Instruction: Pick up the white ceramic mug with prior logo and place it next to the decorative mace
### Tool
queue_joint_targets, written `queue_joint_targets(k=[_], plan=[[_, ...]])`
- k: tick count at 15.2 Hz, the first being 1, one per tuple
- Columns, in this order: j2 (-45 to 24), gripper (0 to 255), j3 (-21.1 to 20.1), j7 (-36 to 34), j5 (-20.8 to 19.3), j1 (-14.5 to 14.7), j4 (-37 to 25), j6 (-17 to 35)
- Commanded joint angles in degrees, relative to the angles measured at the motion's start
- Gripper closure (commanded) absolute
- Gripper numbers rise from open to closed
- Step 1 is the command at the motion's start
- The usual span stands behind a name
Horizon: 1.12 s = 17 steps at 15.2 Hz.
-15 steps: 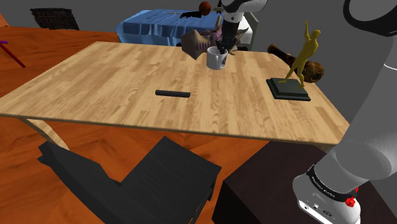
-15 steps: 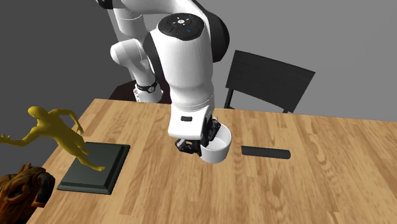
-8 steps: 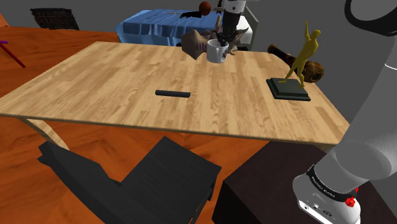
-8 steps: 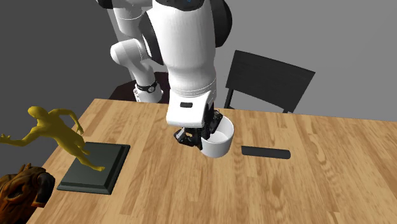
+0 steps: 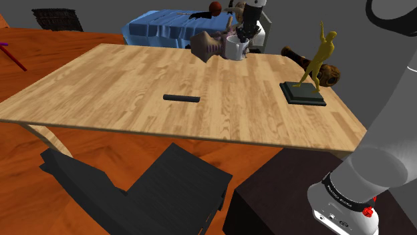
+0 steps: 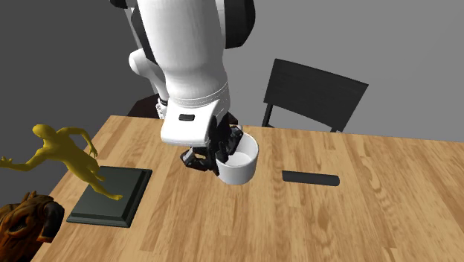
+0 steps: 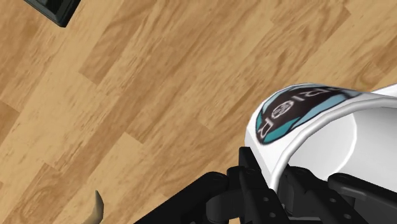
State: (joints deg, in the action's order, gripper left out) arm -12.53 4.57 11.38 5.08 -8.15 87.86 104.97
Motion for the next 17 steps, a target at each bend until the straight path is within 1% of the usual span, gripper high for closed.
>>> queue_joint_targets(k=[1,5,9,13,17], plan=[[-0.92,255,0.91,2.59,0.48,-1.62,-1.47,-0.75],[-1.88,255,2.68,7.66,1.39,-4.90,-2.86,-1.62],[-3.79,255,4.37,12.67,2.42,-8.31,-5.58,-2.92],[-6.70,255,5.87,17.54,3.61,-11.93,-9.77,-4.75],[-10.73,255,7.11,22.15,4.98,-15.87,-15.74,-7.27]])
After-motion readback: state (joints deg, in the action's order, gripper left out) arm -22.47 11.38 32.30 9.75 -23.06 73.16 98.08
